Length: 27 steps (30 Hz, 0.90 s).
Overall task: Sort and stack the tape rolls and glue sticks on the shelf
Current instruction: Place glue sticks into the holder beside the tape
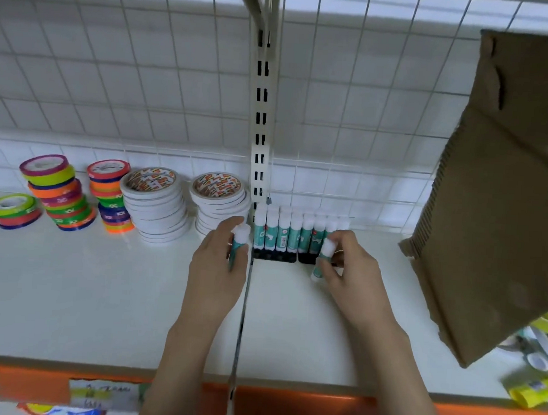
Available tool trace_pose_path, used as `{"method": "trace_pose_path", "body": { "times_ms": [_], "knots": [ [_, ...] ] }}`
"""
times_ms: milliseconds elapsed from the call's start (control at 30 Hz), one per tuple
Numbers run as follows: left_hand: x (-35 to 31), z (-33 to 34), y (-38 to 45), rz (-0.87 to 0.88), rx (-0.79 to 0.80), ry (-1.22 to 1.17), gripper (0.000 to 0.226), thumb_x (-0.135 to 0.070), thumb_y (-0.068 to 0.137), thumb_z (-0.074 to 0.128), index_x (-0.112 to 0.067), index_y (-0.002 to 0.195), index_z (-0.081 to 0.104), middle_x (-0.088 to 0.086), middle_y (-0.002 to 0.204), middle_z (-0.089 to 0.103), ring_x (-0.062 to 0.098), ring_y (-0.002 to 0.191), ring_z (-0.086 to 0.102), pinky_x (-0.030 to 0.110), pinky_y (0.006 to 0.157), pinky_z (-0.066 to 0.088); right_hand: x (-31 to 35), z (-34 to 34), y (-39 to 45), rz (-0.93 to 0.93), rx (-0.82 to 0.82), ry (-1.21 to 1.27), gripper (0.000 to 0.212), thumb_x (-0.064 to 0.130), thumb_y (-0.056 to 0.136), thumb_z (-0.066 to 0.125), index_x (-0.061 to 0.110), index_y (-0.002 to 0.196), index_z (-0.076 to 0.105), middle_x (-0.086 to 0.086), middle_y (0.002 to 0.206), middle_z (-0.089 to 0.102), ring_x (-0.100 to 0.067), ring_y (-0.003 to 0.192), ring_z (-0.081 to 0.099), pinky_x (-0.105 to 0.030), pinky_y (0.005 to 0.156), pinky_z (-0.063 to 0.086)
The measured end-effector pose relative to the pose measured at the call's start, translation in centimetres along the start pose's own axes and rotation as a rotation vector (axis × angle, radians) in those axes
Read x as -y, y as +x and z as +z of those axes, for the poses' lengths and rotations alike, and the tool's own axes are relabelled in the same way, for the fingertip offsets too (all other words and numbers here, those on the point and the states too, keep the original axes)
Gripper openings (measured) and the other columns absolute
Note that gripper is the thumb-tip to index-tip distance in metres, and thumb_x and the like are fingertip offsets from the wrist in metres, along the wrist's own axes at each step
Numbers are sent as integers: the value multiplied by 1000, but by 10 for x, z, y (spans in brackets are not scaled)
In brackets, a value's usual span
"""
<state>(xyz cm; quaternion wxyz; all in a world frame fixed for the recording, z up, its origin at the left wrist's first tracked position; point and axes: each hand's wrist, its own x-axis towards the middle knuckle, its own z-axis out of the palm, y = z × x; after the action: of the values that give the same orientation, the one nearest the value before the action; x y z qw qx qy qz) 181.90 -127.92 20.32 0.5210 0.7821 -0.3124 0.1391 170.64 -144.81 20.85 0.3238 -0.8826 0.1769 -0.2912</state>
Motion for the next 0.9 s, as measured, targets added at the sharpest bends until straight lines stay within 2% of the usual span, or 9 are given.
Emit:
{"method": "trace_pose_path", "body": {
  "times_ms": [67,167,267,367,467,567,667,800,900],
  "knots": [
    [2,2,4,-11,0,11,34,-12,93,50,-27,123,50,3,84,62,24,71,62,45,71,53,-1,0,5,-11,2,13,22,8,89,55,22,103,48,1,88,60,-12,78,58,-9,66,43],
    [3,0,10,-13,19,23,29,-14,93,48,-29,117,50,1,81,59,23,72,61,46,69,53,1,6,14,-56,9,24,16,9,90,53,23,96,48,0,87,59,-14,77,60,-24,71,49],
    [5,-6,13,-36,11,65,26,-10,91,54,-22,114,53,-8,83,60,14,81,63,29,69,48,8,13,26,-116,-11,-4,14,9,89,55,19,98,51,1,92,56,-20,80,57,-37,73,51],
    [8,-13,17,-63,-16,112,26,-11,88,59,-20,112,54,-19,79,54,7,81,59,20,62,36,13,18,37,-163,-35,-67,15,7,88,56,16,100,55,3,92,57,-16,80,52,-31,70,46],
    [12,-17,20,-94,-23,125,27,-12,88,60,-21,112,53,-23,79,51,8,81,59,23,64,38,12,19,45,-158,-65,-114,16,12,87,58,16,103,59,2,92,62,-17,87,52,-27,69,40],
    [14,-19,20,-107,-10,125,27,-13,88,60,-21,114,53,-22,79,51,5,77,57,23,63,37,13,23,49,-174,-124,-148,13,11,84,63,14,97,62,0,87,64,-20,88,52,-30,75,40],
    [15,-20,20,-107,27,114,27,-15,89,60,-20,115,52,-14,80,55,1,75,56,24,65,38,12,31,49,-213,-140,-189,13,8,81,66,12,93,64,1,93,67,-23,94,56,-31,80,41],
    [17,-21,21,-95,58,124,27,-17,89,59,-20,115,51,-4,85,60,7,76,56,23,63,40,6,38,48,-219,-109,-191,16,1,78,68,7,92,65,-5,98,67,-25,94,57,-13,77,27],
    [18,-21,21,-100,70,118,26,-17,90,59,-21,114,51,-5,84,61,5,74,55,20,62,40,2,39,47,-209,-84,-175,20,0,79,67,6,98,66,-6,103,66,-22,96,56,-8,76,27]
  ]
}}
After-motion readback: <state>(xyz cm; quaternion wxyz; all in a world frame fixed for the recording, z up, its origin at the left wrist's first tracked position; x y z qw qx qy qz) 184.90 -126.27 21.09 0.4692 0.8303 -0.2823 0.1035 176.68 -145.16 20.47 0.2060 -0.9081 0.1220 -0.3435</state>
